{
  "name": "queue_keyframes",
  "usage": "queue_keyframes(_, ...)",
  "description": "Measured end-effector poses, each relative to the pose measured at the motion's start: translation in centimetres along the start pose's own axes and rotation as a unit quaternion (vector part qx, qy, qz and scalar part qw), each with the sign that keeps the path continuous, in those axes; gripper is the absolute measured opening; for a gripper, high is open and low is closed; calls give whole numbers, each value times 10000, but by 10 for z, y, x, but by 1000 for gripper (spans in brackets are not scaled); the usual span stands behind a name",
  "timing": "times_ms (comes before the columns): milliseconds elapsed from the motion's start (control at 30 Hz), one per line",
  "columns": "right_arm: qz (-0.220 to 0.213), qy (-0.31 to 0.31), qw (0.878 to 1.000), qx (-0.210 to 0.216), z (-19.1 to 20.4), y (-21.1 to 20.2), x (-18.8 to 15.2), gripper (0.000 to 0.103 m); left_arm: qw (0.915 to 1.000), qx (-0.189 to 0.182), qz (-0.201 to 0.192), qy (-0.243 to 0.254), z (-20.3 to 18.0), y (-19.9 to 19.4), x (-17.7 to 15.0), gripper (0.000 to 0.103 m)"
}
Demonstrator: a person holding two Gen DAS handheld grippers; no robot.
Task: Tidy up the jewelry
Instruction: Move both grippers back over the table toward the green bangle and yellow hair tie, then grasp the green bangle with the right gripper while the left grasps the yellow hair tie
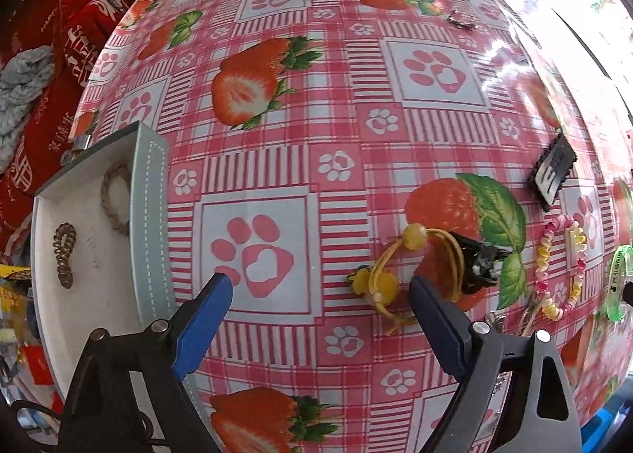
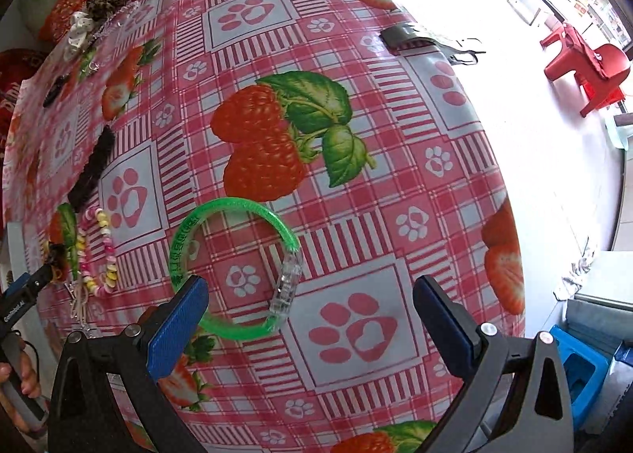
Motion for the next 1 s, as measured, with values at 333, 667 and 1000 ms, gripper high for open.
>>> queue_keyframes(333, -203, -378, 9989, -196, 19, 7, 9, 73, 9994, -148, -156, 257, -23, -5, 16, 67)
queue_keyframes(667, -311, -625, 9973, -211, 29, -7, 6, 16, 9968, -622, -274, 414, -47, -16, 16, 18)
queue_keyframes(1000, -132, -272, 9990, 328, 24, -19, 12, 11, 9950, -830, -481, 263, -42, -50, 10, 18)
Point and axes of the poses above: each gripper's, at about its wrist camera, not at the fingertips, and y roughly the way its jaws point, z to its left, x to its top, the point moved 5 cm from there along y, roughly the way its jaws point, and after that the axes turned 15 degrees about y, right-handed, at the moved point
